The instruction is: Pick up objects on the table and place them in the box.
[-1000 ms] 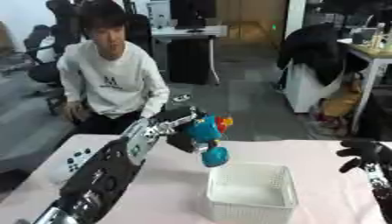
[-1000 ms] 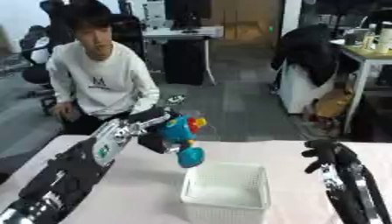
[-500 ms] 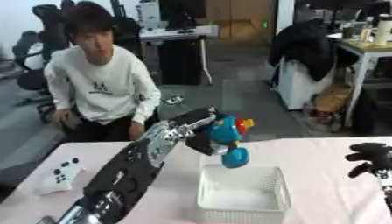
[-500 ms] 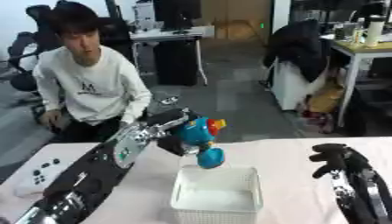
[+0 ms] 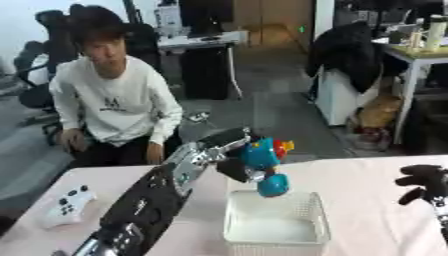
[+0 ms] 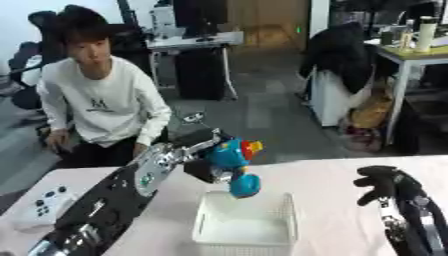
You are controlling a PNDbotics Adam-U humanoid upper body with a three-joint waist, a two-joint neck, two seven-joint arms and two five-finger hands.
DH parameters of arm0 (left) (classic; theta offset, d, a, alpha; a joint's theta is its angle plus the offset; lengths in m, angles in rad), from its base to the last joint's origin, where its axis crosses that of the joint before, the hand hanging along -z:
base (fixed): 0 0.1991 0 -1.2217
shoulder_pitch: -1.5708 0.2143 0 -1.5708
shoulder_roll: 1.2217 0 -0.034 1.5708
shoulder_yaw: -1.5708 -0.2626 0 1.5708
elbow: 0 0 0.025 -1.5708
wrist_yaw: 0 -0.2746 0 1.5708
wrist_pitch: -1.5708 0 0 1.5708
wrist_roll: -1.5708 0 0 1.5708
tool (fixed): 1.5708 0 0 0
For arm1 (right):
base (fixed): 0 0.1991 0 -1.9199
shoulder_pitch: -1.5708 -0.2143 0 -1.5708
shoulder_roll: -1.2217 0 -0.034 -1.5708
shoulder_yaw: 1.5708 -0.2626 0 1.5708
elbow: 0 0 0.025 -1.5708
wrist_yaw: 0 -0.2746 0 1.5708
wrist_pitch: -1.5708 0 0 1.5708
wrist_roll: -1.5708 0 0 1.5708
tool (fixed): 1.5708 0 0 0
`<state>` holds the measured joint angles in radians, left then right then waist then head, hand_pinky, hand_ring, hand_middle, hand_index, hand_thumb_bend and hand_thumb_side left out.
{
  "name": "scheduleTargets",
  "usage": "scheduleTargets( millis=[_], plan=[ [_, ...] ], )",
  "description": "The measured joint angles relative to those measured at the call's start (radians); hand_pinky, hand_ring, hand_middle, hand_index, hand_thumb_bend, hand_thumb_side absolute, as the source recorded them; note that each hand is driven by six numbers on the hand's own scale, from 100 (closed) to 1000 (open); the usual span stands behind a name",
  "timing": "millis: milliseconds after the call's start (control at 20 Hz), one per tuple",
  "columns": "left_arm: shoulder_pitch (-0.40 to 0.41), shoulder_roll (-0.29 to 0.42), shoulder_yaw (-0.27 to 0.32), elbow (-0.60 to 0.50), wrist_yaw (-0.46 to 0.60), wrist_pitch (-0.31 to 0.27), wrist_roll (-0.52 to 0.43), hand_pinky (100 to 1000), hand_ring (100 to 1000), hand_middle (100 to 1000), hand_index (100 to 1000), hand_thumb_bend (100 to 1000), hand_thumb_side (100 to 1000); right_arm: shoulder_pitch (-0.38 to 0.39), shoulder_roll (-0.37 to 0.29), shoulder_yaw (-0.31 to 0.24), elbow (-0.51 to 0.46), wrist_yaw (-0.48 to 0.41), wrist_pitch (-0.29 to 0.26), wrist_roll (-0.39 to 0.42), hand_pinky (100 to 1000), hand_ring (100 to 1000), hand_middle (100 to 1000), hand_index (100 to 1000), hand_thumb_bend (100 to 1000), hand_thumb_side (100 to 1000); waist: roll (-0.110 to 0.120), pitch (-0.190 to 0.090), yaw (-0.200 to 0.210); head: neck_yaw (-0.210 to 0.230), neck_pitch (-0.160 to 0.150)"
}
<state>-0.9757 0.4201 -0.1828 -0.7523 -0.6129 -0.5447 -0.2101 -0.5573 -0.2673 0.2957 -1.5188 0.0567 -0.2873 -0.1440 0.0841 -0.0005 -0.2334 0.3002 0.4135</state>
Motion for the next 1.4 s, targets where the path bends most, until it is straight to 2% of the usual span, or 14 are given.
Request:
scheduleTargets(
  millis=[500,550,600,650,700,750,800,850,900,950,1000,1100,1250,1400],
  plan=[
    [0.0,-0.008,-0.017,0.03,-0.009,-0.028,-0.089,100,100,155,440,100,587,0.0,0.001,0.0,0.0,0.0,0.0,0.0,459,635,665,728,100,758,0.0,0.0,0.001,0.0,0.0],
    [0.0,-0.009,-0.019,0.034,-0.009,-0.031,-0.101,100,100,100,390,100,586,0.0,0.001,0.0,0.0,0.0,0.0,0.0,459,635,665,728,100,758,0.0,0.0,0.002,0.0,0.0],
    [0.0,-0.009,-0.022,0.038,-0.009,-0.032,-0.117,250,457,530,746,148,684,0.0,0.001,0.0,0.0,0.0,0.0,0.0,460,635,665,728,100,759,-0.001,0.0,0.002,0.0,0.0],
    [0.0,-0.009,-0.027,0.043,-0.014,-0.033,-0.145,250,457,530,746,148,684,0.0,0.001,0.0,0.0,0.0,0.0,0.0,460,635,665,728,100,759,-0.001,0.0,0.003,0.0,0.001],
    [0.001,-0.01,-0.033,0.045,-0.023,-0.035,-0.183,882,868,874,963,573,702,0.0,0.001,0.0,0.0,0.0,0.0,0.0,460,635,665,728,100,759,-0.001,0.0,0.005,0.0,0.004],
    [0.001,-0.01,-0.039,0.045,-0.035,-0.038,-0.234,864,855,858,952,490,718,0.0,0.001,0.0,0.0,0.0,0.0,0.0,459,635,665,728,100,757,-0.001,0.0,0.007,0.0,0.007],
    [0.001,-0.01,-0.042,0.045,-0.047,-0.041,-0.285,995,959,951,1000,696,685,0.0,0.001,0.0,0.0,0.0,0.0,0.0,460,635,665,728,100,758,-0.001,0.0,0.008,0.0,0.008],
    [0.001,-0.01,-0.043,0.042,-0.055,-0.029,-0.318,969,930,929,1000,659,687,0.0,0.001,0.0,0.0,0.0,0.0,0.0,460,635,665,728,100,758,-0.002,0.0,0.009,0.0,0.011],
    [0.001,-0.009,-0.043,0.036,-0.06,-0.01,-0.338,1000,1000,993,1000,773,688,0.0,0.001,0.0,0.0,0.0,0.0,0.0,460,635,665,728,100,759,-0.002,0.0,0.011,0.0,0.014],
    [0.001,-0.008,-0.043,0.03,-0.061,0.007,-0.354,1000,992,974,1000,736,686,0.0,0.001,0.0,0.0,0.0,0.0,0.0,460,635,665,728,100,754,-0.002,0.0,0.013,0.0,0.016],
    [0.001,-0.006,-0.042,0.024,-0.061,0.019,-0.367,1000,1000,1000,1000,863,679,0.0,0.001,0.0,0.0,0.0,0.0,0.0,460,636,666,729,100,759,-0.002,0.0,0.014,0.0,0.017],
    [0.001,-0.006,-0.041,0.012,-0.056,0.036,-0.383,1000,1000,1000,1000,888,651,0.001,0.001,0.0,0.0,0.0,0.0,-0.001,460,636,666,729,100,759,-0.002,0.0,0.016,0.0,0.019],
    [0.001,0.004,-0.036,-0.013,-0.039,0.042,-0.39,1000,1000,1000,1000,872,647,0.002,0.001,0.0,0.001,0.0,0.0,-0.001,460,636,666,729,100,760,-0.005,0.0,0.021,-0.001,0.02],
    [0.002,0.021,-0.027,-0.04,-0.016,0.034,-0.381,987,979,992,1000,715,645,0.01,0.0,0.0,0.002,0.0,0.001,-0.001,460,636,666,729,100,760,-0.007,-0.001,0.031,-0.002,0.02]
  ],
)
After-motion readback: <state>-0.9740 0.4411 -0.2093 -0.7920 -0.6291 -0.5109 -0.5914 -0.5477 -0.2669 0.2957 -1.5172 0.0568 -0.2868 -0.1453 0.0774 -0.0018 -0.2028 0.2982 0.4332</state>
